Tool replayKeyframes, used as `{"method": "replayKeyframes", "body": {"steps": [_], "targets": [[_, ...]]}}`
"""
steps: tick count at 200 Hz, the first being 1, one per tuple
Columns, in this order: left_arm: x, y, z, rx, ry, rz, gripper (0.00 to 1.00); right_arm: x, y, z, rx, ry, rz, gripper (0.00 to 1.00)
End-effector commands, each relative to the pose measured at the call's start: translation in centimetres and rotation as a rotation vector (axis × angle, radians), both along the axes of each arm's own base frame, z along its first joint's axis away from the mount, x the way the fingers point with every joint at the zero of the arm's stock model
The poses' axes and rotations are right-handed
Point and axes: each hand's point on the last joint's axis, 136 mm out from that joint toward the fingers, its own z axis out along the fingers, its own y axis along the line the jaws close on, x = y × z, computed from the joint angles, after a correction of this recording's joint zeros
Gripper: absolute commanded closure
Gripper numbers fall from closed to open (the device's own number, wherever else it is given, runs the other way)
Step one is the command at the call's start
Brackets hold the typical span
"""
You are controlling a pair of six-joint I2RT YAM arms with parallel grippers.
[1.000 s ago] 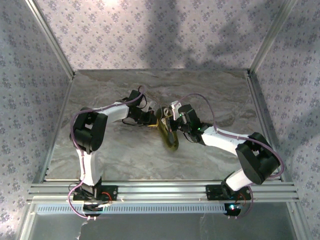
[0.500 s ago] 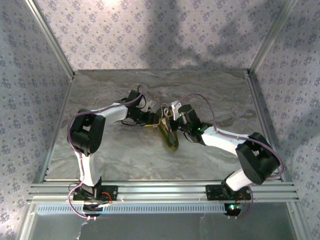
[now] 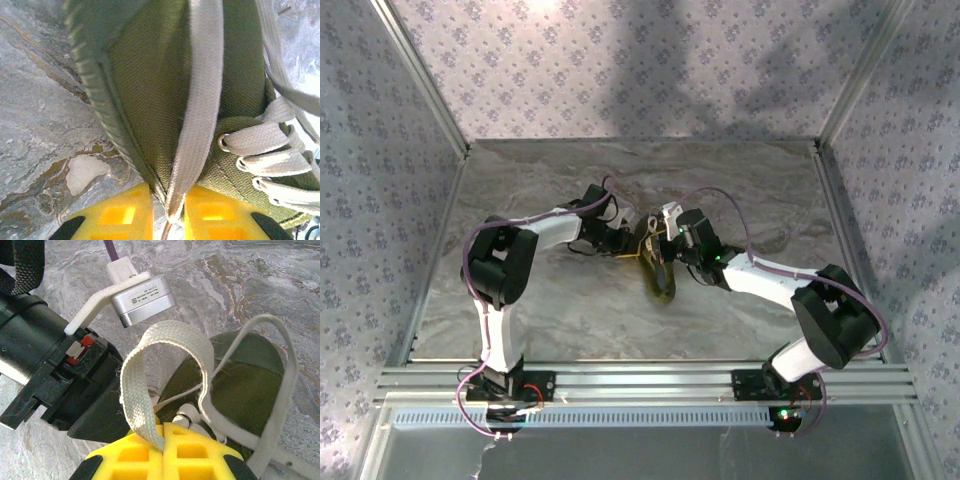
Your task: Tie the shoes
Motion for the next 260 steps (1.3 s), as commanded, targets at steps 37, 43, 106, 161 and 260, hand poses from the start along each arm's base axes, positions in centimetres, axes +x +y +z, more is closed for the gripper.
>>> {"method": "replayKeyframes", "body": {"steps": [37,43,106,161,260], "targets": [[0.1,0.1,1.4,-0.016,-0.033,-0.007,0.82,0.1,-0.2,0.4,-0.01,-0.016,-0.012,1.0],[0.1,0.2,1.4,-0.016,-0.033,-0.007,0.81,0.1,-0.1,0.5,-0.01,-0.016,-0.01,1.0],[0.2,0.3,1.6,-0.02,-0.035,-0.001,0.77,0.0,-0.2,0.3,-0.011,-0.014,-0.011,1.0],[0.5,0.6,2.2,-0.027,-0.05,0.012,0.7,0.1,-0.1,0.3,-0.009,-0.012,-0.009,1.0],[0.5,0.3,1.4,-0.039,-0.019,0.01,0.75,0.1,-0.1,0.3,-0.009,-0.013,-0.011,1.0]]}}
